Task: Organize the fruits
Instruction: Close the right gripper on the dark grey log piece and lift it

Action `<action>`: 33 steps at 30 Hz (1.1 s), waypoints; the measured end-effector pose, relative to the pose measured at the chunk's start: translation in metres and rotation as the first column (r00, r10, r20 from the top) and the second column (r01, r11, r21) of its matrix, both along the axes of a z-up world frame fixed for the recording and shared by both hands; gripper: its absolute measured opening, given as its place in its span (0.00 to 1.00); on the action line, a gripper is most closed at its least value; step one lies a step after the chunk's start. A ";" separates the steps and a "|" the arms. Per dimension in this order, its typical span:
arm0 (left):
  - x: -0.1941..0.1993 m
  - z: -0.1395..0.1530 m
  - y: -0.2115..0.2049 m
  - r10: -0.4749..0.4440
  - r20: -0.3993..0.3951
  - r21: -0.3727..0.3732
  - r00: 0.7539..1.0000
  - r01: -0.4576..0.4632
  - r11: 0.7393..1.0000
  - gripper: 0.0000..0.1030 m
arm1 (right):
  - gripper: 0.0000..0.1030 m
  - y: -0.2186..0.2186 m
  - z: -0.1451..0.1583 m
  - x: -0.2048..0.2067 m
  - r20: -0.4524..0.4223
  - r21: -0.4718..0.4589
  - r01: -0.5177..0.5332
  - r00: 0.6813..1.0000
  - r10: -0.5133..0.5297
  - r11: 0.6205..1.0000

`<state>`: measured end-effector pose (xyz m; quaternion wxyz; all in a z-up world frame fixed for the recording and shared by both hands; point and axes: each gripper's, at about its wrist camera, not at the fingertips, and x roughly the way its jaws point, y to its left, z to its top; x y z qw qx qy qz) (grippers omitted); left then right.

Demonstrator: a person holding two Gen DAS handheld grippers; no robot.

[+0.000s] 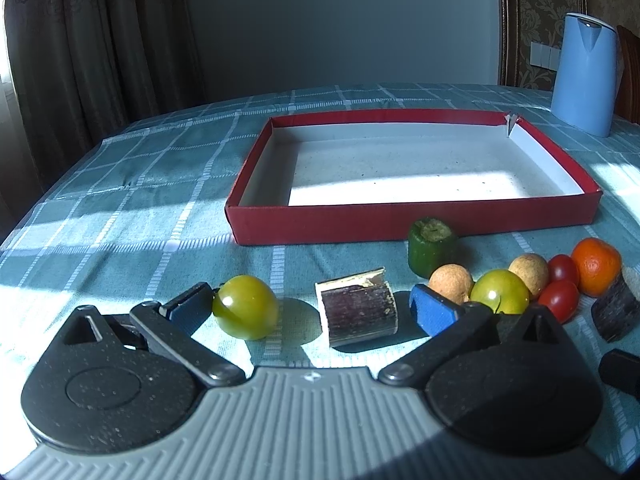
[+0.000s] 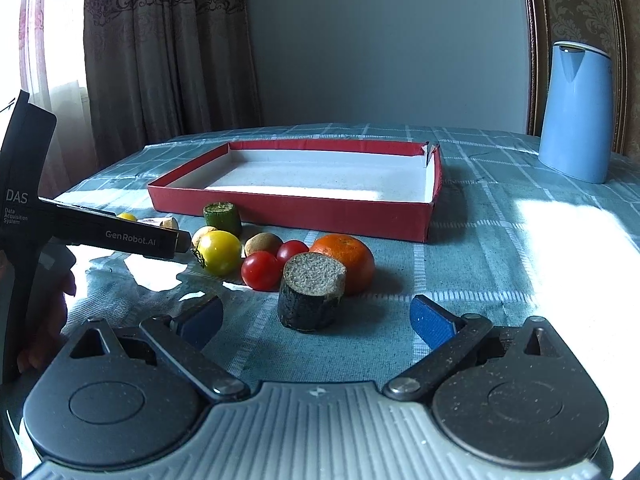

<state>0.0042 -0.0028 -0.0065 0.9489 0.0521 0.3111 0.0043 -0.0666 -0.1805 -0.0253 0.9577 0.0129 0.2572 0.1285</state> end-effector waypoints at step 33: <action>-0.007 0.002 -0.005 -0.038 0.029 0.013 0.999 0.038 0.999 1.00 | 0.32 -0.003 0.011 -0.013 0.123 0.101 -0.035 0.992 0.022 0.994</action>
